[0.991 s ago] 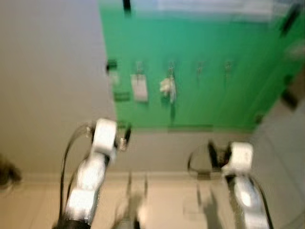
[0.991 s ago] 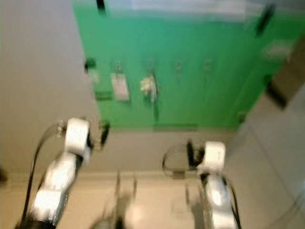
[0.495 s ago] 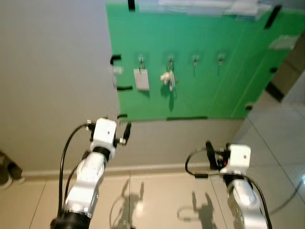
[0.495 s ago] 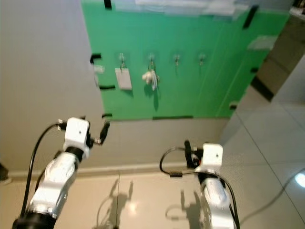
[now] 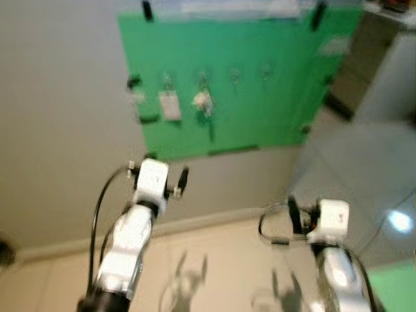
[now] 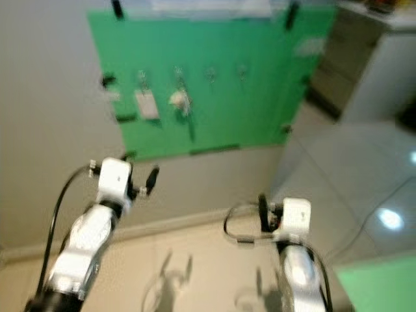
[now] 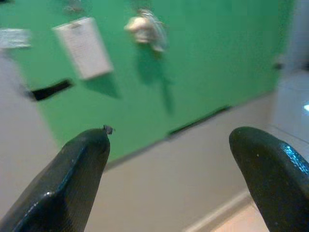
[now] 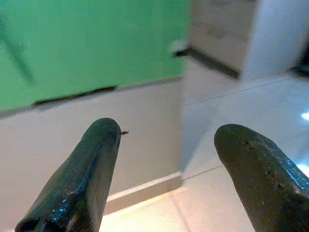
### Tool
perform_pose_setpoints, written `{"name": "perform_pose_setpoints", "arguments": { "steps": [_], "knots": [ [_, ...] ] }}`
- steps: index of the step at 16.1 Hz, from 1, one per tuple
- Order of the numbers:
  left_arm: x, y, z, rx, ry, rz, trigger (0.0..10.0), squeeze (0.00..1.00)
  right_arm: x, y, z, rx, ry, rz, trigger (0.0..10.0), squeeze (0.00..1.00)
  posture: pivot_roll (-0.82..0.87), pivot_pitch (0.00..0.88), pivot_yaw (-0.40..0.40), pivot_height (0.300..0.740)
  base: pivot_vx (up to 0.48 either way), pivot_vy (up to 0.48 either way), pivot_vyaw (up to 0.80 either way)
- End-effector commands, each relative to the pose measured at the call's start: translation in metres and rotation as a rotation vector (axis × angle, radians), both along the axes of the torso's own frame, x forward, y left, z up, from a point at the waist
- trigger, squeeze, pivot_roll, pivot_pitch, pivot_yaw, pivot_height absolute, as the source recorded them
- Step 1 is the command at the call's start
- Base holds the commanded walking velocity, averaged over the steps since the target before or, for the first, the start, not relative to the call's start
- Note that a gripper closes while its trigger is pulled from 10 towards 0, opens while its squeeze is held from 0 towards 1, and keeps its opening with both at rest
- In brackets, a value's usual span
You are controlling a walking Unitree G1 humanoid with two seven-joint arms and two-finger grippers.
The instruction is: Hang keys on a hook
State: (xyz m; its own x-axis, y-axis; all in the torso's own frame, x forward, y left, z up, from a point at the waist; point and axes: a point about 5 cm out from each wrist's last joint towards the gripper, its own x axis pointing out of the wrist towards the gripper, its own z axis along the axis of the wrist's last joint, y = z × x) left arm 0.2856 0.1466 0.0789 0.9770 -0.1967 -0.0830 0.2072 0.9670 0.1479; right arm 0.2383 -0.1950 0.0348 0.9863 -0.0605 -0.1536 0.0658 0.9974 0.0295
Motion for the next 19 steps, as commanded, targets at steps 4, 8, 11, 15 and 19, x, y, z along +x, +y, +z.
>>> {"name": "perform_pose_setpoints", "arguments": {
  "steps": [4,8,11,15,19],
  "knots": [
    [0.003,-0.005,0.002,-0.030,0.007,-0.040,10.0,0.00,-0.001,-0.004,0.004,-0.002,0.000,-0.021,10.0,0.00,-0.04,0.000,0.034,0.740,0.000,0.000,-0.76],
    [0.003,-0.005,0.001,-0.055,0.016,-0.047,10.0,0.00,-0.001,-0.008,0.011,-0.020,-0.037,-0.071,10.0,0.00,-0.04,0.000,0.035,0.740,0.000,0.360,-0.76],
    [0.002,-0.001,-0.009,-0.087,0.076,-0.023,10.0,0.00,-0.006,-0.012,0.011,-0.023,-0.031,-0.096,10.0,0.00,-0.04,0.000,0.035,0.740,0.000,0.480,-0.76],
    [-0.018,0.010,-0.025,-0.056,0.137,-0.087,10.0,0.00,-0.030,-0.009,0.002,-0.047,0.029,-0.057,10.0,0.00,-0.04,0.000,0.024,0.740,0.000,0.480,-0.76],
    [-0.033,0.019,-0.034,-0.058,0.190,-0.109,10.0,0.00,-0.046,-0.010,-0.004,-0.060,0.062,-0.064,10.0,0.00,-0.04,0.000,0.015,0.740,0.000,0.479,-0.77]
  ]
}}
